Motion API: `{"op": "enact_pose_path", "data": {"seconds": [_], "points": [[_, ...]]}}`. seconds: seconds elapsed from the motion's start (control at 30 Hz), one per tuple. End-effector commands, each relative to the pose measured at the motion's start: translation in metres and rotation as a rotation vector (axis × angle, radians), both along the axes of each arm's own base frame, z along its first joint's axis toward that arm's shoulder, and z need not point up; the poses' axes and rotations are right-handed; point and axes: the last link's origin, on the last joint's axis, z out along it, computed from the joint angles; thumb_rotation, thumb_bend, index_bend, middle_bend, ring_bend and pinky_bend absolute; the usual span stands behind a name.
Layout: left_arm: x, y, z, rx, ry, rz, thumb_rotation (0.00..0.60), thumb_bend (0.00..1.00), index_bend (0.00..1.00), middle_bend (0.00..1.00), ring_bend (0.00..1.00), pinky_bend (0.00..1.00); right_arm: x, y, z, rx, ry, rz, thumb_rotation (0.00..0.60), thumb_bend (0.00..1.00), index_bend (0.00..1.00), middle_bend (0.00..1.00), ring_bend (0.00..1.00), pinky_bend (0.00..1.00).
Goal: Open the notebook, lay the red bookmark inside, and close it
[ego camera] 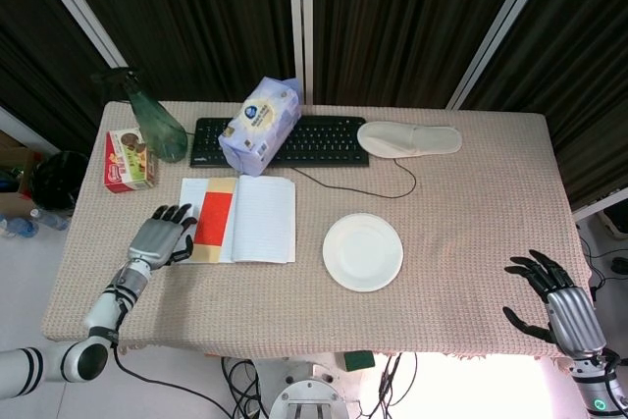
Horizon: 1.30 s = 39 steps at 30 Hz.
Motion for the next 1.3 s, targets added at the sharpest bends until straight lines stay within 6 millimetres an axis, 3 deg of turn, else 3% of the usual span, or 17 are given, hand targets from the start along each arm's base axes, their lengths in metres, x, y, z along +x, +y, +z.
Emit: {"op": "enact_pose_path", "data": {"seconds": [0.03,0.6,1.0,1.3], "points": [[0.003,-0.003,-0.003,-0.014,-0.002,-0.008,0.056,0.64,0.20,0.00,0.00,0.06,0.000,0.000,0.000,0.000,0.000,0.000,0.600,0.20,0.31,0.21,0.10,0.19],[0.024,-0.007,-0.013,-0.051,-0.036,-0.065,0.057,0.64,0.20,0.00,0.00,0.06,0.000,0.000,0.001,-0.004,0.003,-0.004,0.600,0.20,0.31,0.21,0.10,0.19],[-0.003,-0.013,0.003,-0.003,0.026,-0.004,0.058,0.64,0.20,0.00,0.00,0.06,0.000,-0.002,-0.001,0.003,0.001,-0.001,0.600,0.20,0.31,0.21,0.10,0.19],[-0.001,-0.020,-0.003,-0.037,0.016,-0.006,0.059,0.64,0.20,0.00,0.00,0.06,0.000,-0.002,0.000,0.002,0.001,-0.001,0.600,0.21,0.31,0.21,0.10,0.19]]}}
